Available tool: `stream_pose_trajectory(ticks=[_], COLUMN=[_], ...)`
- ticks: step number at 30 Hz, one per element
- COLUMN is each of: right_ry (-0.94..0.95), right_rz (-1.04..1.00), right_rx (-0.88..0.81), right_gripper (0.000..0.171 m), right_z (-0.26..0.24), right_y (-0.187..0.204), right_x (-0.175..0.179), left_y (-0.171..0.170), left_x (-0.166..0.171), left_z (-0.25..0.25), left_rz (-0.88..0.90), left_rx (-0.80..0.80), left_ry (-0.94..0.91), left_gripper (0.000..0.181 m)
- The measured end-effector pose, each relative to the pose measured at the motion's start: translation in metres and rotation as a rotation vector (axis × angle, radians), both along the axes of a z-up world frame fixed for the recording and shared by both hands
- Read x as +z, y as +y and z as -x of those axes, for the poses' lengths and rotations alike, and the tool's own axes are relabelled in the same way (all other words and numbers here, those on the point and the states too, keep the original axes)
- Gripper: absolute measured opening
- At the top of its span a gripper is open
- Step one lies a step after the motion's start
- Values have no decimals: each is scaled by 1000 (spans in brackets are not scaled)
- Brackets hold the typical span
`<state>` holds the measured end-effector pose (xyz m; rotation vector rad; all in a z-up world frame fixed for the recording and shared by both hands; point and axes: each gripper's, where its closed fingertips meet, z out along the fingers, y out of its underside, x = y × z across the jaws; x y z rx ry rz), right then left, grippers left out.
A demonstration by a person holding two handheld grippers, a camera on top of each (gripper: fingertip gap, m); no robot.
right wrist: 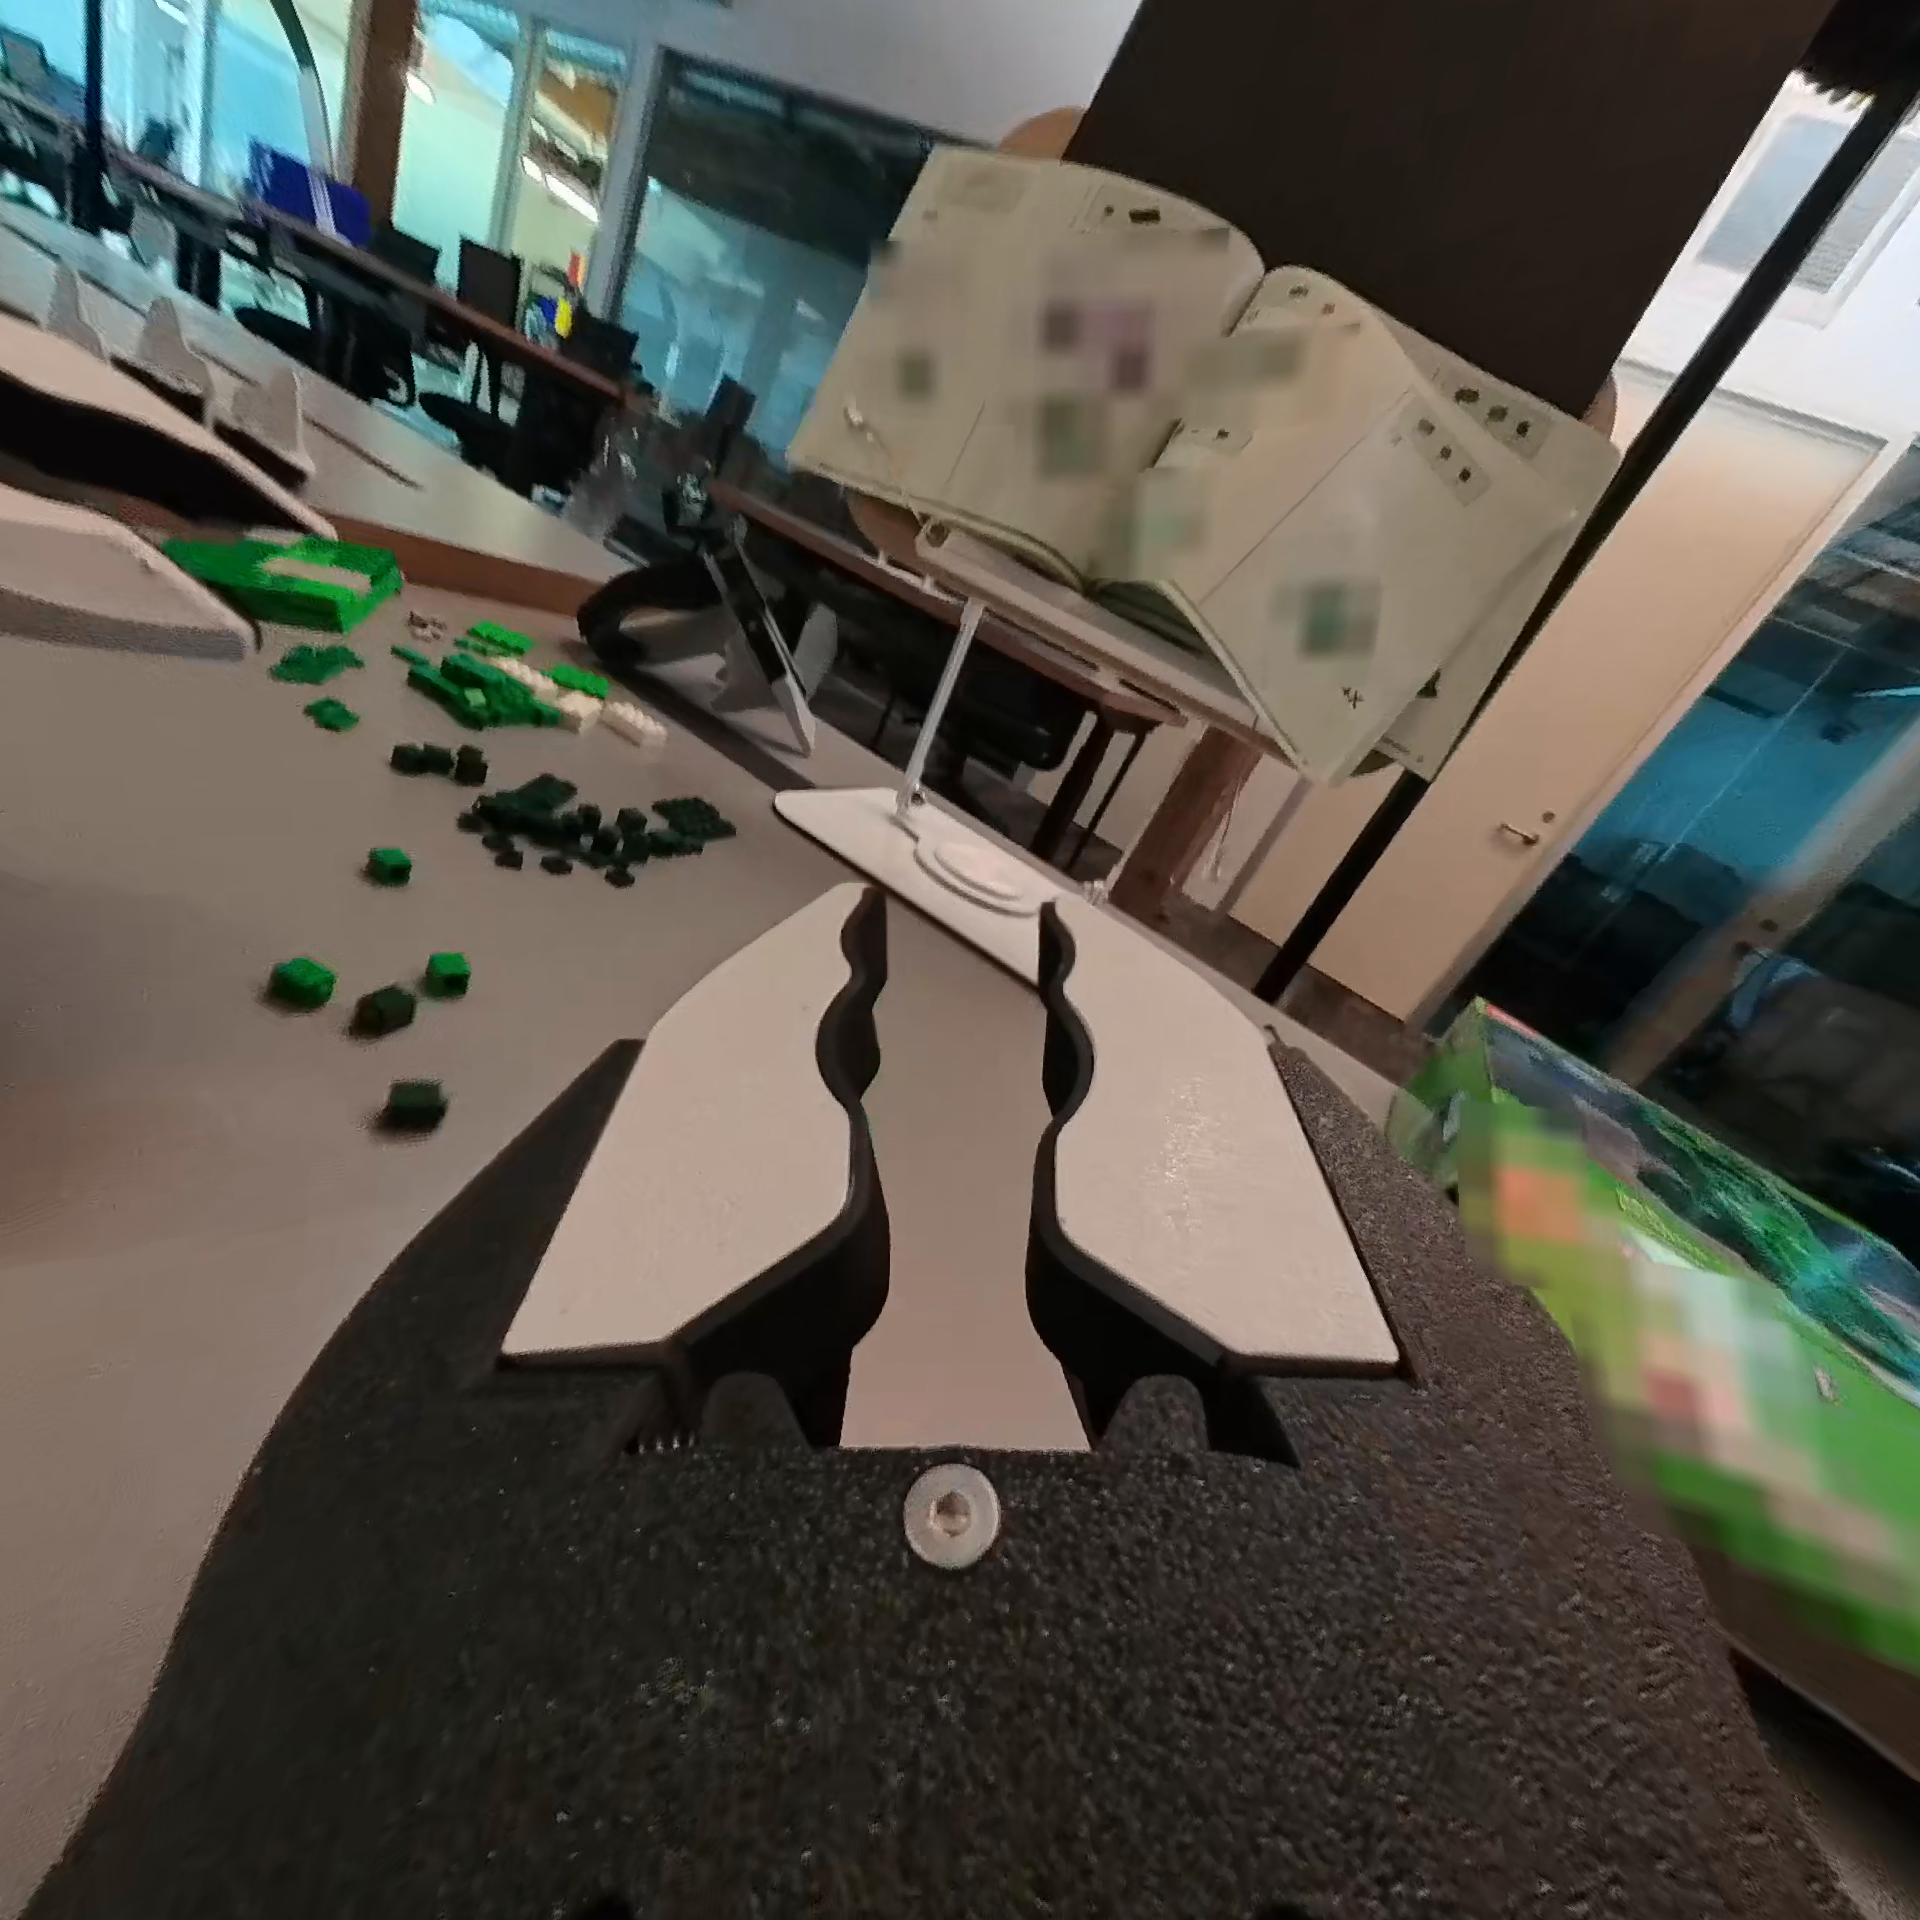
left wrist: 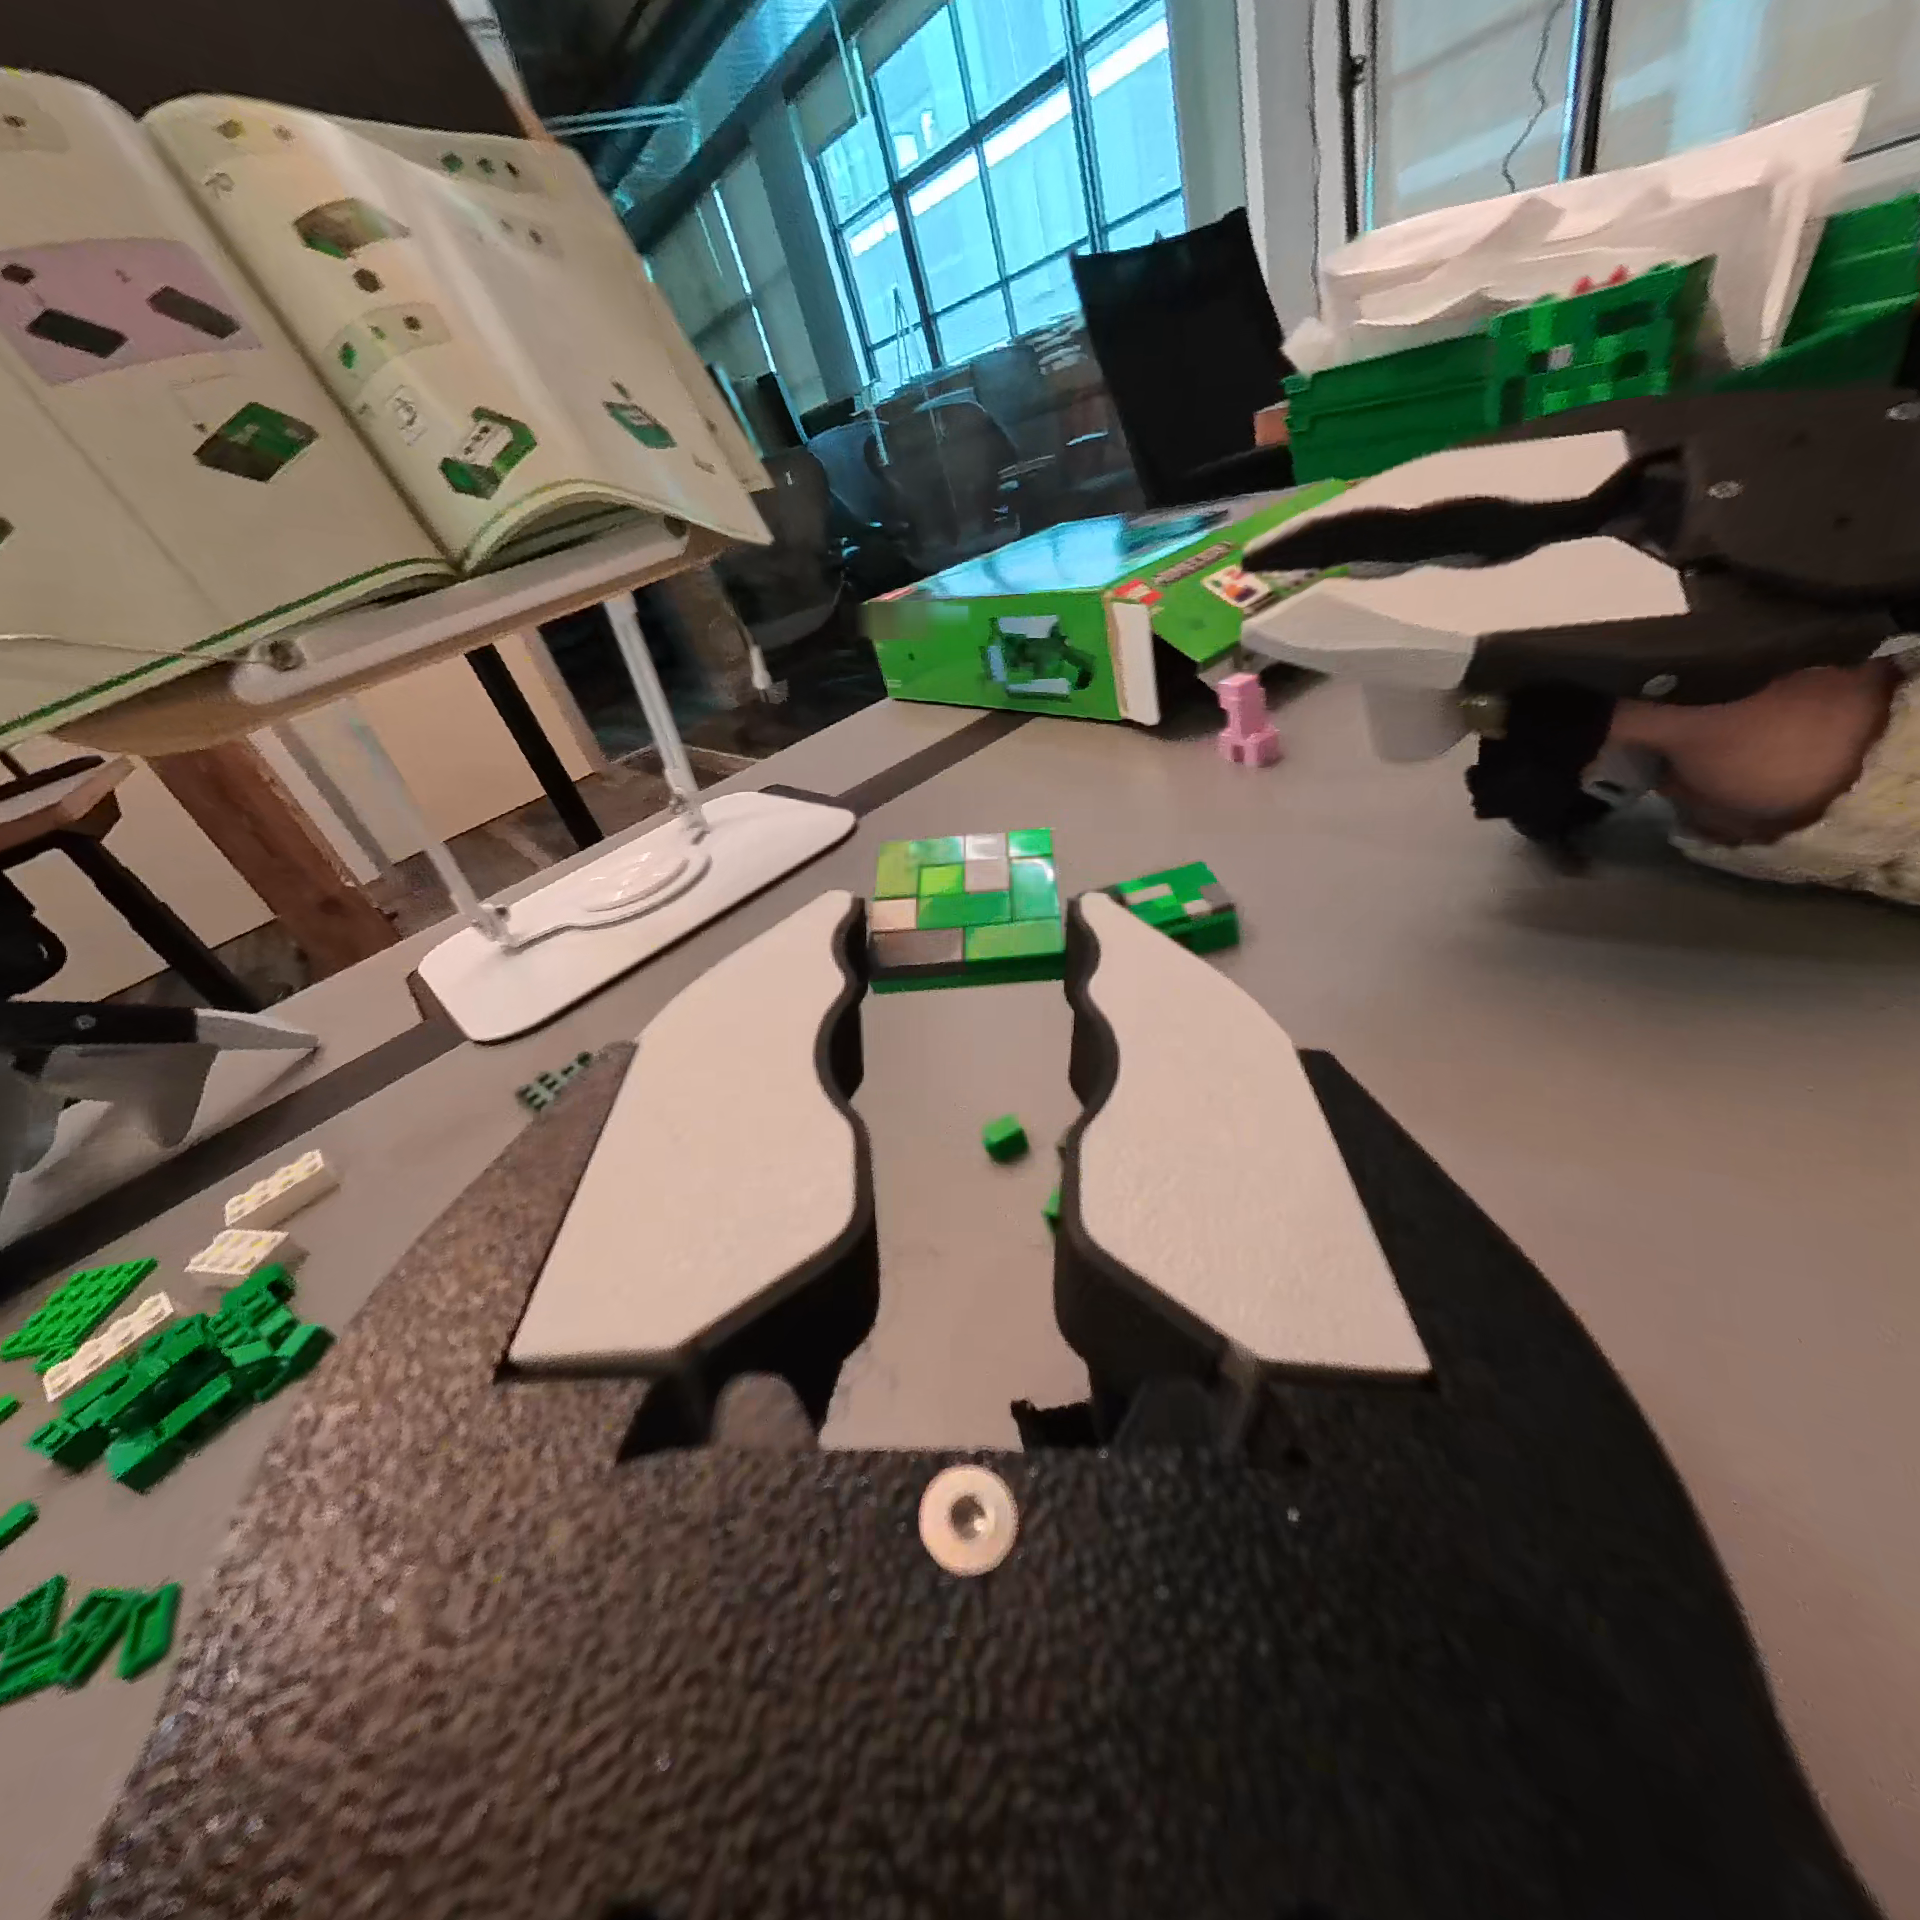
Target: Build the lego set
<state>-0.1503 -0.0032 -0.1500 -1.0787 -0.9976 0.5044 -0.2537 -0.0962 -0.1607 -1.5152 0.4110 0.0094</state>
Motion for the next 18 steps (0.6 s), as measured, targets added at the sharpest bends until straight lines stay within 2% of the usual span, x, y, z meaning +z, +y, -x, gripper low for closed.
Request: stream_pose_trajectory(ticks=[4,7,9,12,14,18], right_ry=[43,114,198,268,355,595], right_rz=[-7,21,55,-6,60,334], right_rx=[18,-2,-47,-160,-167,-176], right_gripper=[27,27,27,27,28,32], right_z=[29,56,70,86,99,109], right_y=[32,71,104,147,169,213], right_x=[13,29,43,62,69,69], left_y=[17,29,34,33,30,31], left_x=[0,-1,-4,-3,-2,-8], left_z=[19,26,24,19,15,4], left_rz=[-10,-8,4,1,-15,12], left_rx=[27,18,-15,-47,-66,-116], left_ry=[7,47,47,50,69,101], left_gripper=[36,36,36,36,36,36])
